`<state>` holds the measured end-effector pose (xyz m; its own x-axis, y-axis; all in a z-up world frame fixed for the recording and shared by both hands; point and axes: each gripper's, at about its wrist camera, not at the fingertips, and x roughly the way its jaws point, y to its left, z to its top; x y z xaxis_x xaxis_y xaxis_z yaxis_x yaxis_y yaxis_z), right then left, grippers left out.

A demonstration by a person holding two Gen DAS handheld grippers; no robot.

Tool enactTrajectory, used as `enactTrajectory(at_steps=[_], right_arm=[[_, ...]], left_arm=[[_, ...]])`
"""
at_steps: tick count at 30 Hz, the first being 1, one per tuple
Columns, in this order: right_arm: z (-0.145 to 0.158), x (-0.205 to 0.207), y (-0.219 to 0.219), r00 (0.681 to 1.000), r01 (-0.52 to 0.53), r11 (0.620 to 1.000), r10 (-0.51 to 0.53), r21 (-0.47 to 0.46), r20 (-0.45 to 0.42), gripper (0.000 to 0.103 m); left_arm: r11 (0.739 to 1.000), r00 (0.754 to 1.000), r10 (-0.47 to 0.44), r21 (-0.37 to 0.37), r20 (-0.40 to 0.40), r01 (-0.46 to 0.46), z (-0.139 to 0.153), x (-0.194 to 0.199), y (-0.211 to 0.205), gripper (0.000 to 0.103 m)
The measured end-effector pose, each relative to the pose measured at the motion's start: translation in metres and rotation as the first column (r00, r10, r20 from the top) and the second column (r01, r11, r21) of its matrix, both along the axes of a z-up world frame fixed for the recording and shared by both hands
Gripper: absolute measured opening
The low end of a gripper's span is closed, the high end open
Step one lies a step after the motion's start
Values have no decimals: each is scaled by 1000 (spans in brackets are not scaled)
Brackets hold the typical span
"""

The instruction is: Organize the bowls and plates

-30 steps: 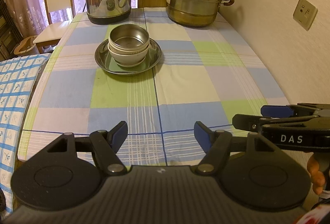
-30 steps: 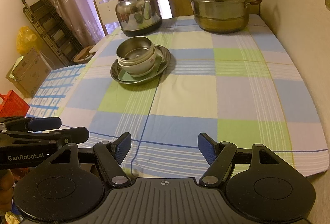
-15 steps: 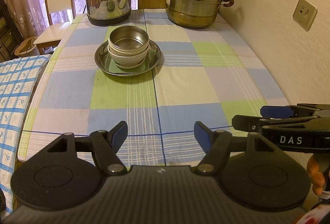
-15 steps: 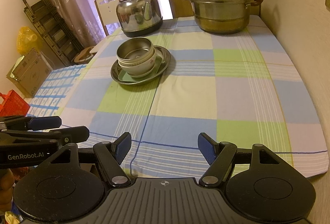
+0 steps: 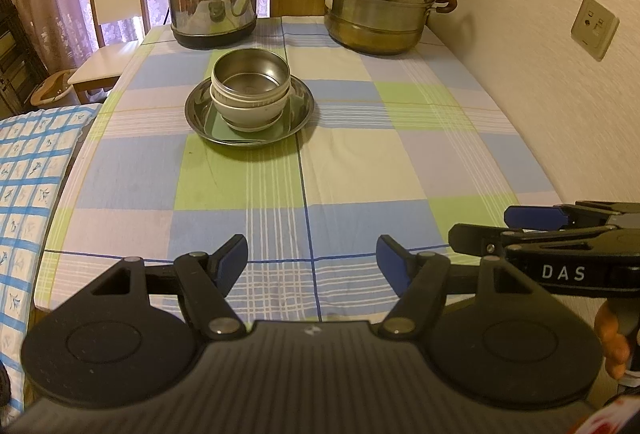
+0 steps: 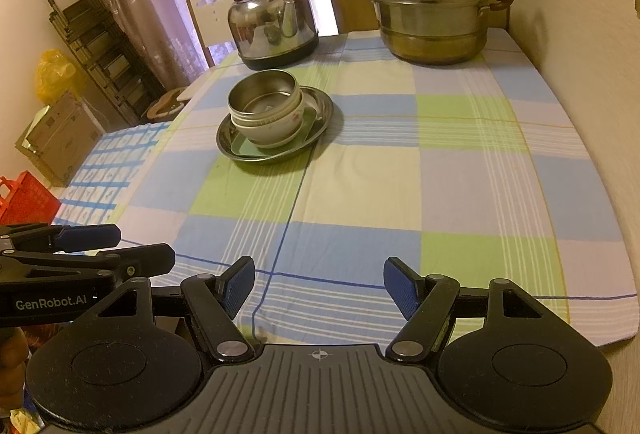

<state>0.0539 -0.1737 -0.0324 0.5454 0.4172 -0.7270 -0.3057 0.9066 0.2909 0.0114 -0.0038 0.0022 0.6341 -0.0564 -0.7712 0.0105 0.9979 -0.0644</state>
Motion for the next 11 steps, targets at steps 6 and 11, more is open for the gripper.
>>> enactTrajectory(at_steps=[6, 11], right_arm=[[-3, 0, 2, 1000, -8, 1000, 8, -1, 0, 71], [-5, 3, -1, 1000, -18, 1000, 18, -2, -3, 71]], left_arm=[[1000, 1000, 19, 9, 8, -19, -1, 0, -2, 69], [999, 999, 32, 8, 6, -32, -2, 4, -3, 72]])
